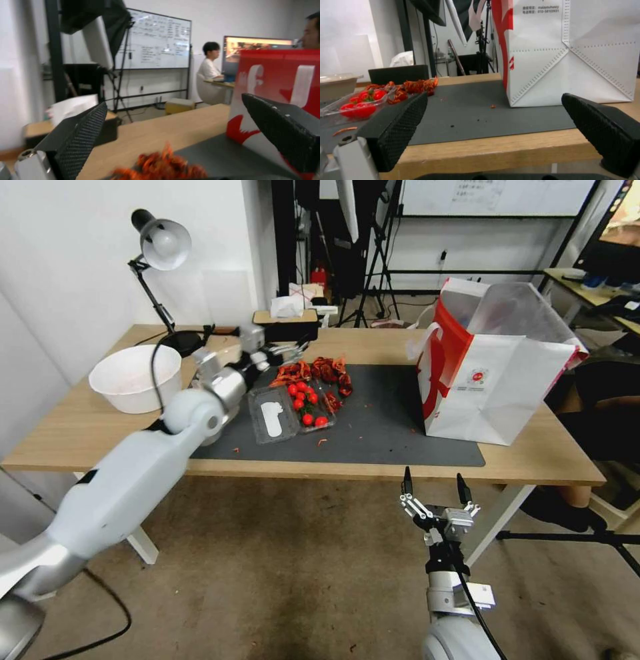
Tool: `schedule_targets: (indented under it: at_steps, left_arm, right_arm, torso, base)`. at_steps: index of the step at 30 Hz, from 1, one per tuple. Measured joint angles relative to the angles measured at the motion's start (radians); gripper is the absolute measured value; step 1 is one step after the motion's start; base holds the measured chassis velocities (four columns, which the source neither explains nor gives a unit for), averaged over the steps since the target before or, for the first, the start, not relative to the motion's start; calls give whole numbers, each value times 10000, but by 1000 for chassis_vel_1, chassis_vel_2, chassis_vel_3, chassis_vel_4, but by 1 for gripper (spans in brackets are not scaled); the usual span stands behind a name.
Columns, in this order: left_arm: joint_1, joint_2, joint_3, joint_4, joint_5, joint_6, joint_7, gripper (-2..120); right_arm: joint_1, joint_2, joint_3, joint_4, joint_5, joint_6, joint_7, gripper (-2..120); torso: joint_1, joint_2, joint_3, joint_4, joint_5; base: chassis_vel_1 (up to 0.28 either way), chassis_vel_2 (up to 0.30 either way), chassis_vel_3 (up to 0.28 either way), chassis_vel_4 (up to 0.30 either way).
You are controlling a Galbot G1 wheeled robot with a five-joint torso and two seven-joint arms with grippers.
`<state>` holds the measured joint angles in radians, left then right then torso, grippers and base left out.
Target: Pick up the trash from the table and place it into the takeout bag.
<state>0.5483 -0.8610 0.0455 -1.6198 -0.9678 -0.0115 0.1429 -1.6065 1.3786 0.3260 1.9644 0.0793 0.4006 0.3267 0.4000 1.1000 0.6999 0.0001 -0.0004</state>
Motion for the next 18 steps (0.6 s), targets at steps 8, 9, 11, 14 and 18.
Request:
schedule_targets:
  at_steps: [8, 9, 11, 14, 18]
  left_arm:
    - [2361, 472, -1911, -1209, 529, -238, -340, 100]
    - [2744, 517, -2193, -1366, 649, -300, -371, 100]
    - [3100, 549, -2448, -1499, 785, -359, -379, 100]
    - [4071, 560, -3044, -1735, 1093, -494, -377, 100]
    - [5254, 358, -3851, -2017, 1437, -671, -354, 100]
  right_arm:
    - [5, -16, -57, -74, -2, 34, -3, 100]
    - [8, -18, -64, -83, -2, 40, -4, 100]
    - [8, -19, -72, -91, -2, 49, -3, 100]
    - [6, -27, -80, -108, -2, 73, -4, 100]
    - [6, -33, -94, -149, -2, 97, -5, 100]
  torso:
    - [0, -1, -1, -1, 4]
    - [-1, -1, 0, -2, 2]
    - [-1, -1, -1, -5, 6]
    - [-1, -1, -1, -1, 3]
    - [-1, -1, 0, 0, 3]
  base:
    - [0, 0, 0, 0]
    - [0, 0, 0, 0]
    - [0, 0, 0, 0]
    - [0, 0, 0, 0]
    - [0, 0, 0, 0]
